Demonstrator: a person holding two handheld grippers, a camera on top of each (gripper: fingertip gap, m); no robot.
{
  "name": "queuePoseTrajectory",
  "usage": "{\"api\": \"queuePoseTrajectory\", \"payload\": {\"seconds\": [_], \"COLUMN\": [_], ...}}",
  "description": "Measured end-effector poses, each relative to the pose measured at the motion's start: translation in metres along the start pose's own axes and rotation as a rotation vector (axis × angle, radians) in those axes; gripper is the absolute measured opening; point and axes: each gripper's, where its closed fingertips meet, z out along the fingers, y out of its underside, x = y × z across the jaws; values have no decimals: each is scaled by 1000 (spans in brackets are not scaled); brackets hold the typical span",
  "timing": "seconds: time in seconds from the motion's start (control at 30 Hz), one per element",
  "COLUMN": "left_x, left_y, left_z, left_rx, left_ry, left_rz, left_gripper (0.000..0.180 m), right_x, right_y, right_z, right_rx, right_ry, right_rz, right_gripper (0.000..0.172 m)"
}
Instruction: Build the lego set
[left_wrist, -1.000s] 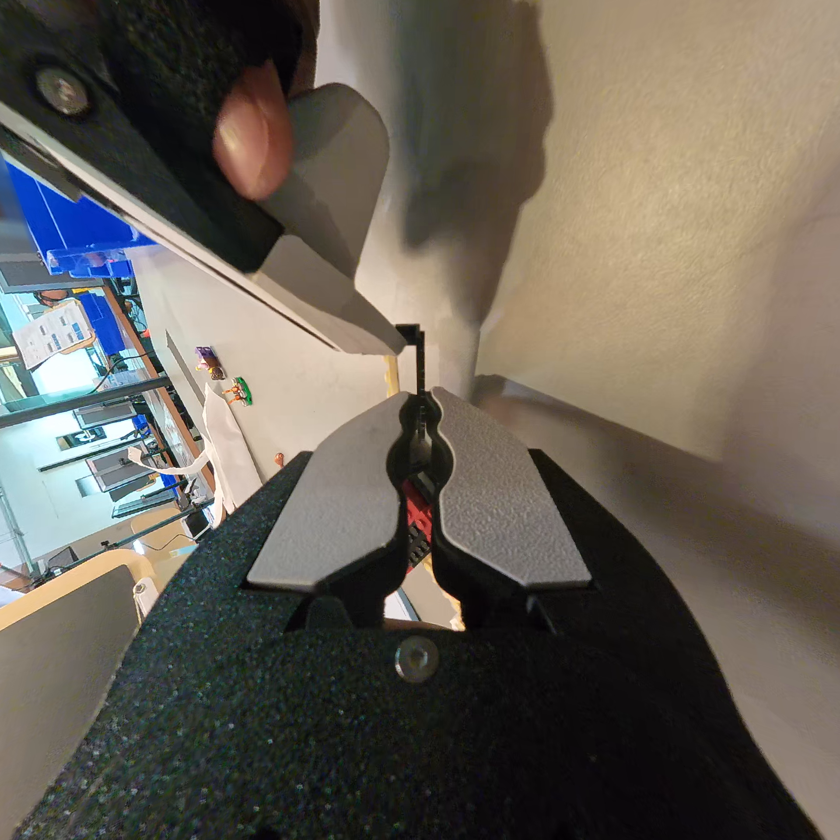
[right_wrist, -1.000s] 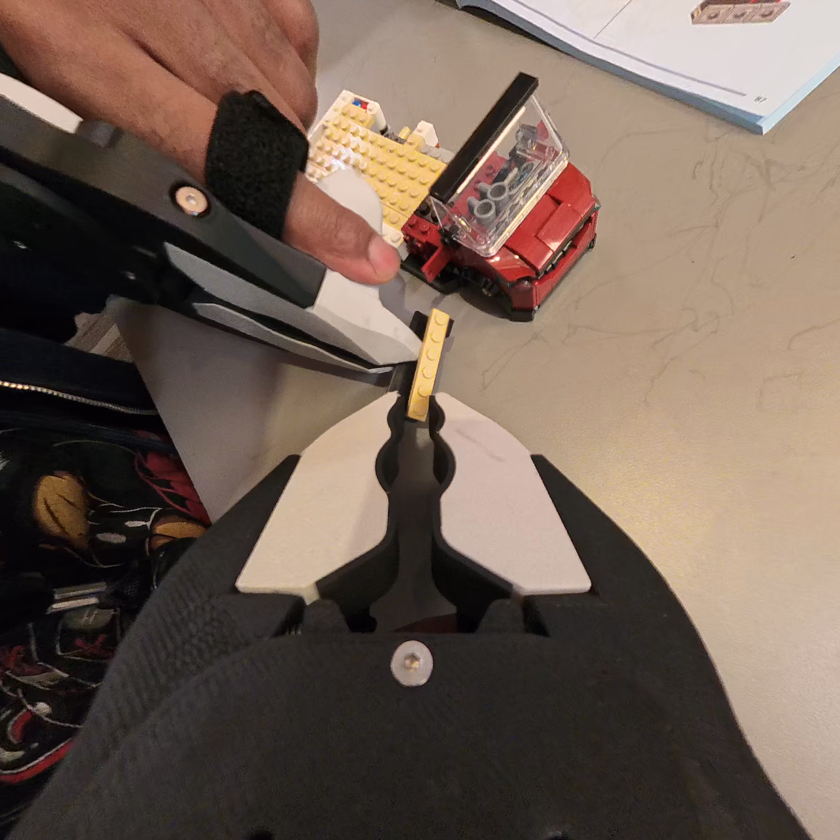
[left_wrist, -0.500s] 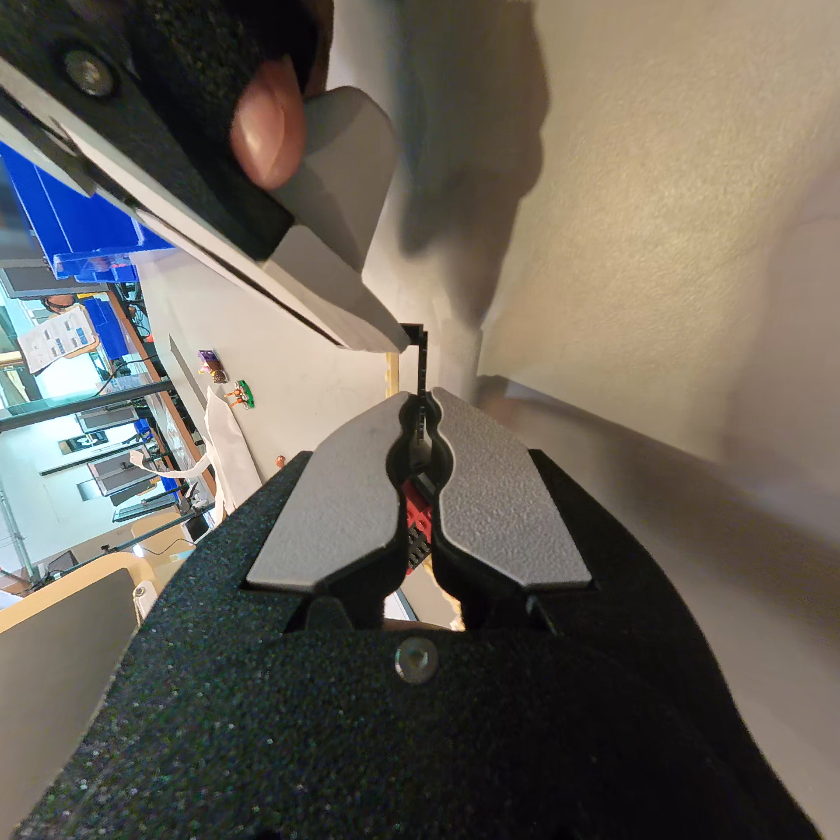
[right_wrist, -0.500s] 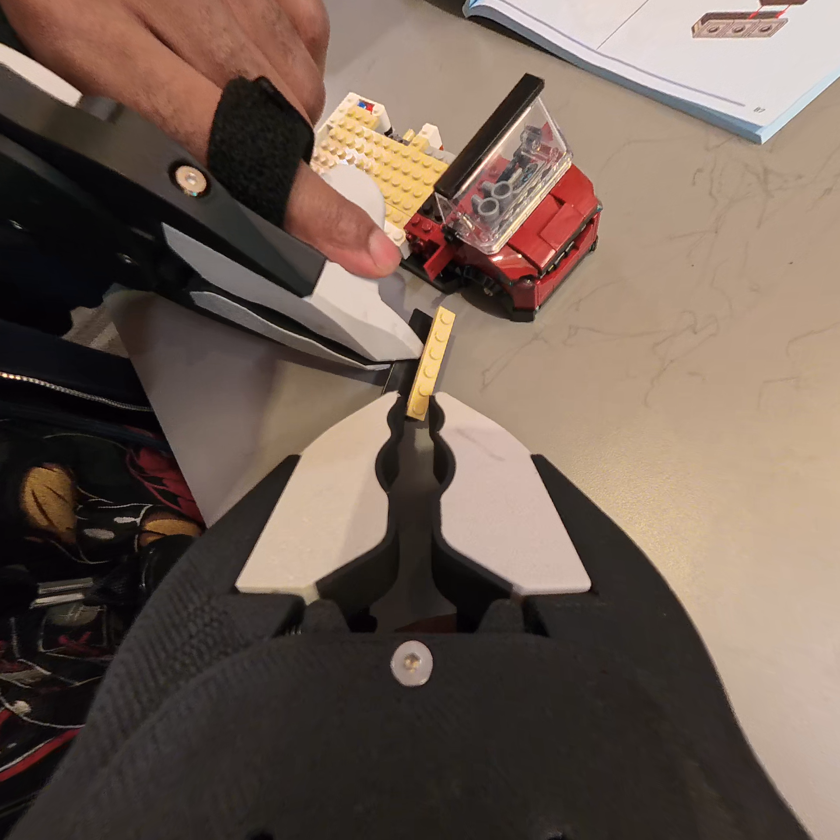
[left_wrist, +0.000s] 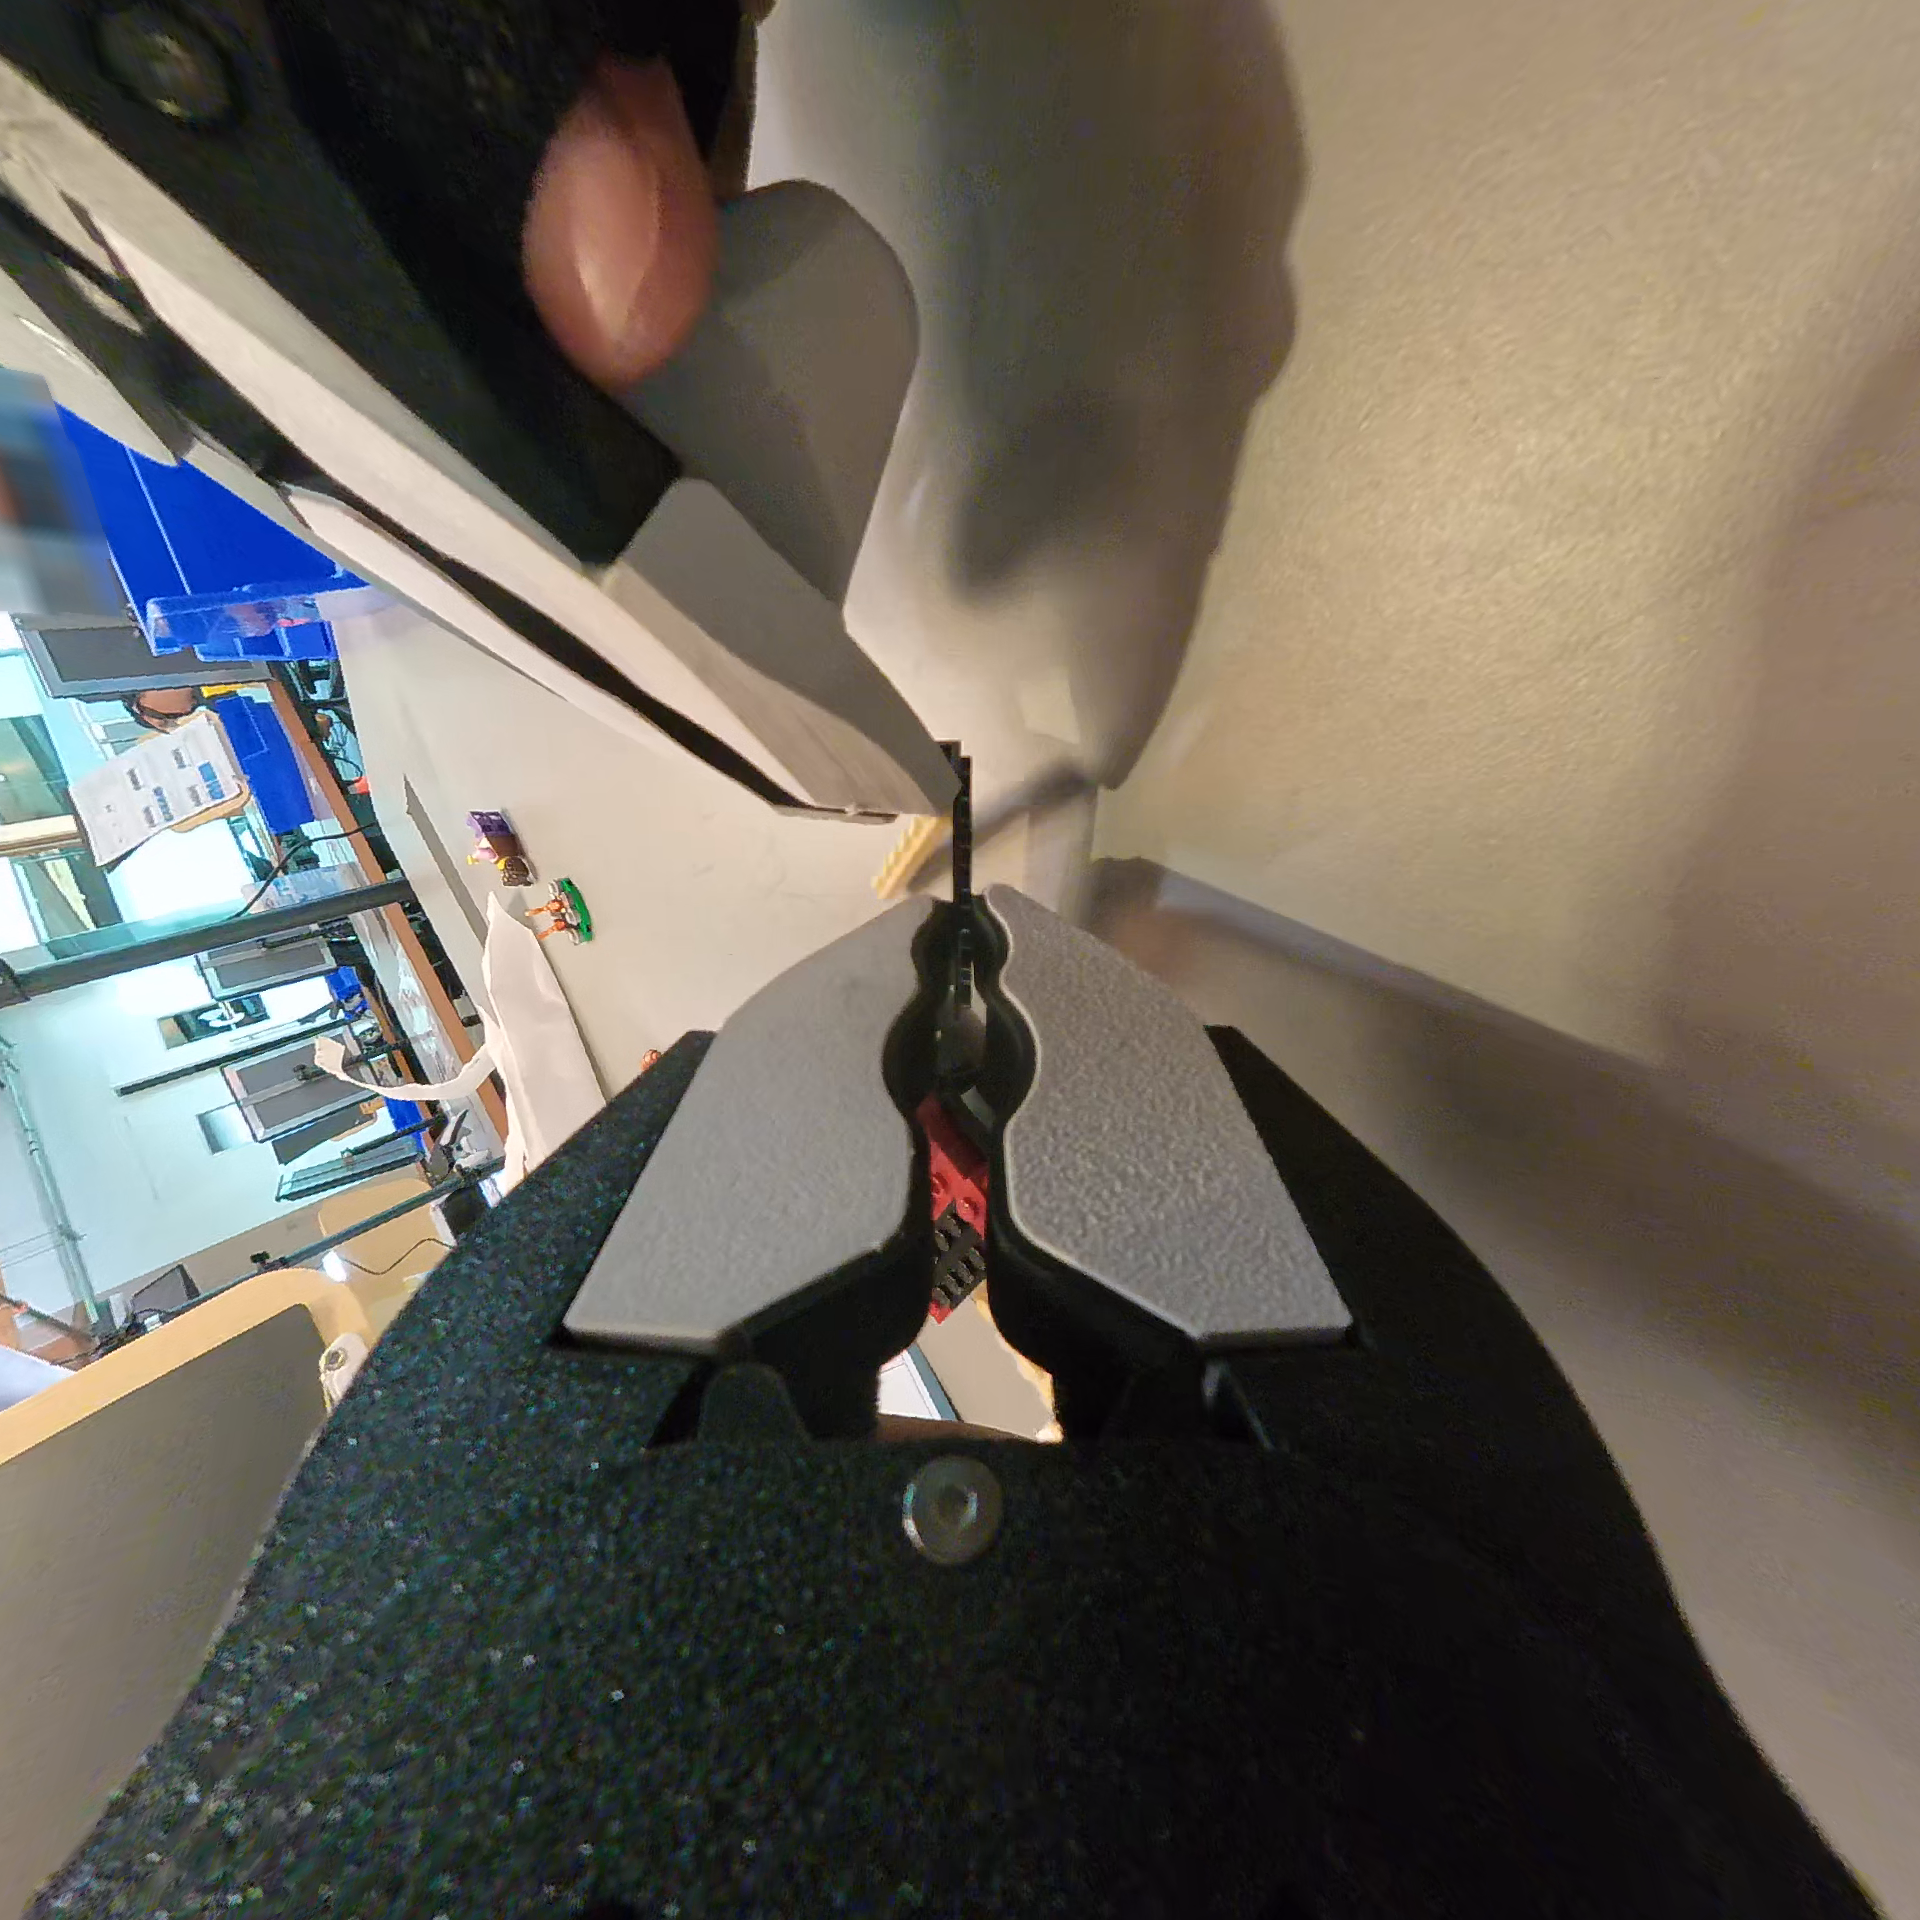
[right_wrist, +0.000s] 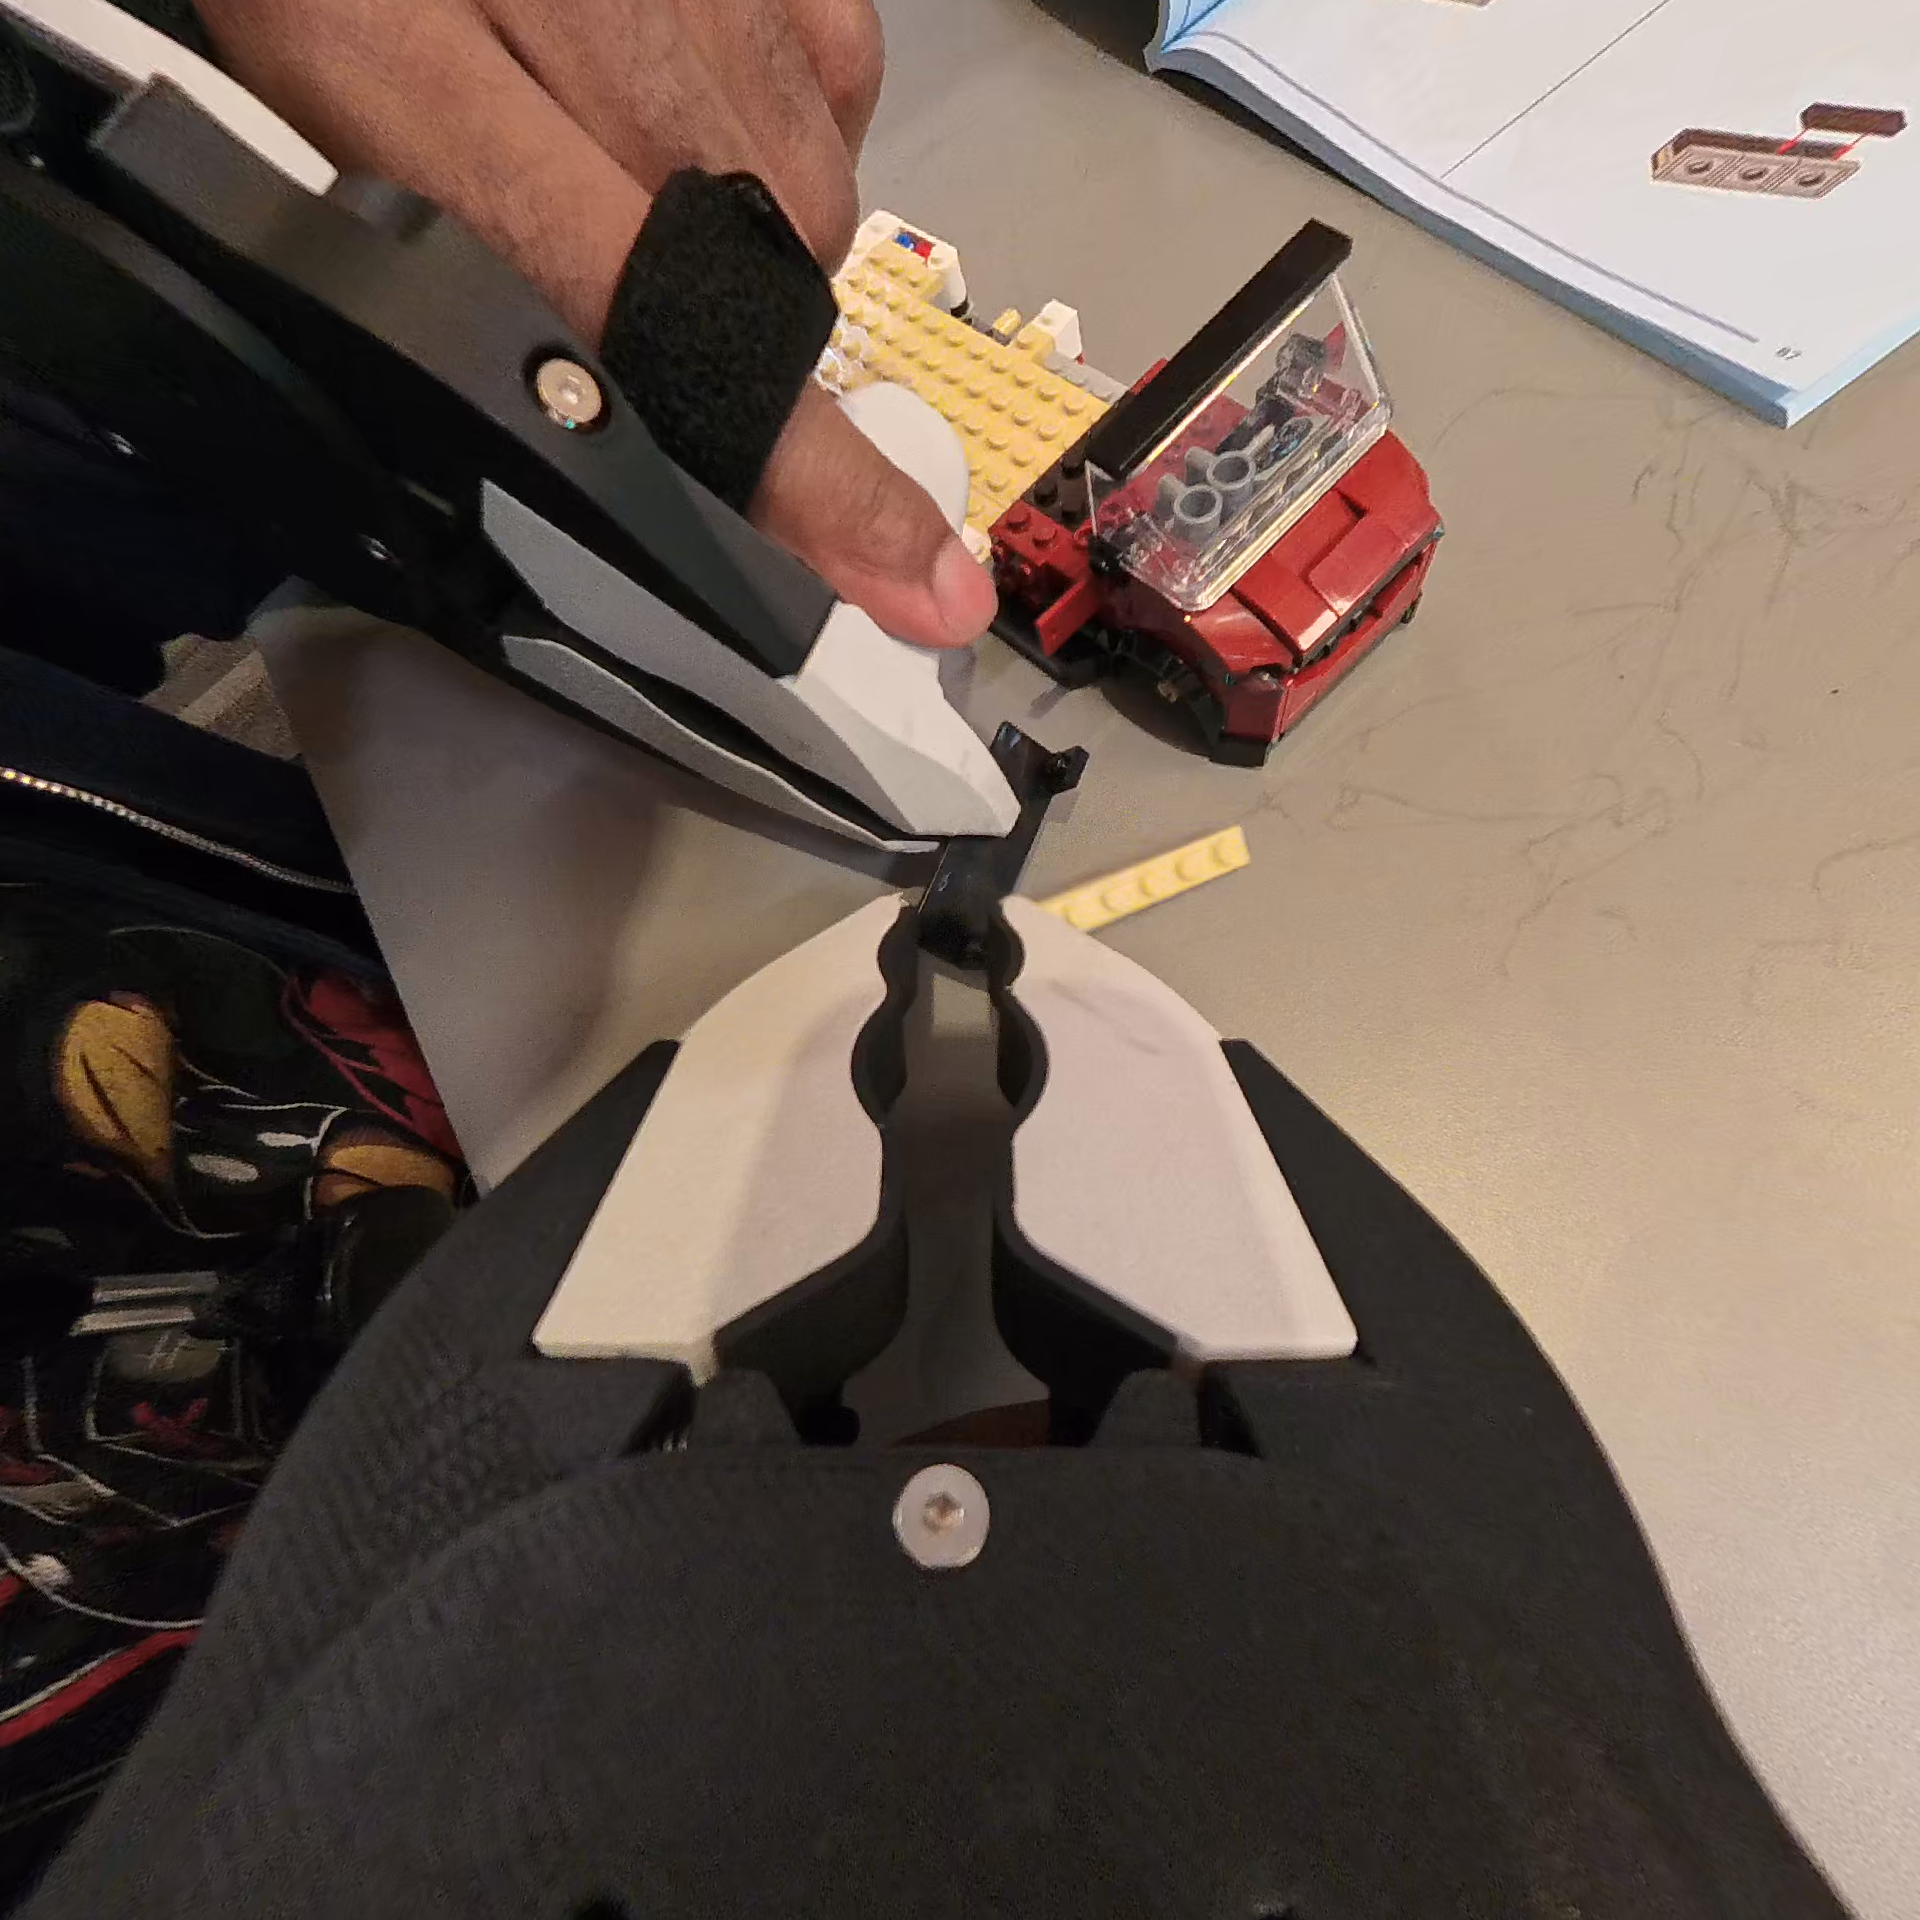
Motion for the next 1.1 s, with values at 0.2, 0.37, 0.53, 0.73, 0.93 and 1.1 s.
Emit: {"api": "queuePoseTrajectory", "payload": {"seconds": [0.2,0.37,0.53,0.73,0.93,1.1], "left_x": [-1,-5,-4,-4,-7,-23], "left_y": [1,2,0,-3,-5,5], "left_z": [0,-5,-10,-13,-17,-20], "left_rx": [6,47,109,149,199,213], "left_ry": [-3,-26,-20,-16,-18,-105], "left_rz": [-5,-23,-48,-70,-135,-293], "left_gripper": [2,2,2,2,3,6], "right_x": [9,12,6,-6,-7,0], "right_y": [3,-2,-1,1,-6,-21], "right_z": [-3,-8,-8,-2,4,-1], "right_rx": [-11,32,25,4,62,174], "right_ry": [24,-18,-14,-18,28,103], "right_rz": [-7,-141,-516,-770,-738,-598], "right_gripper": [19,20,26,27,13,12]}}
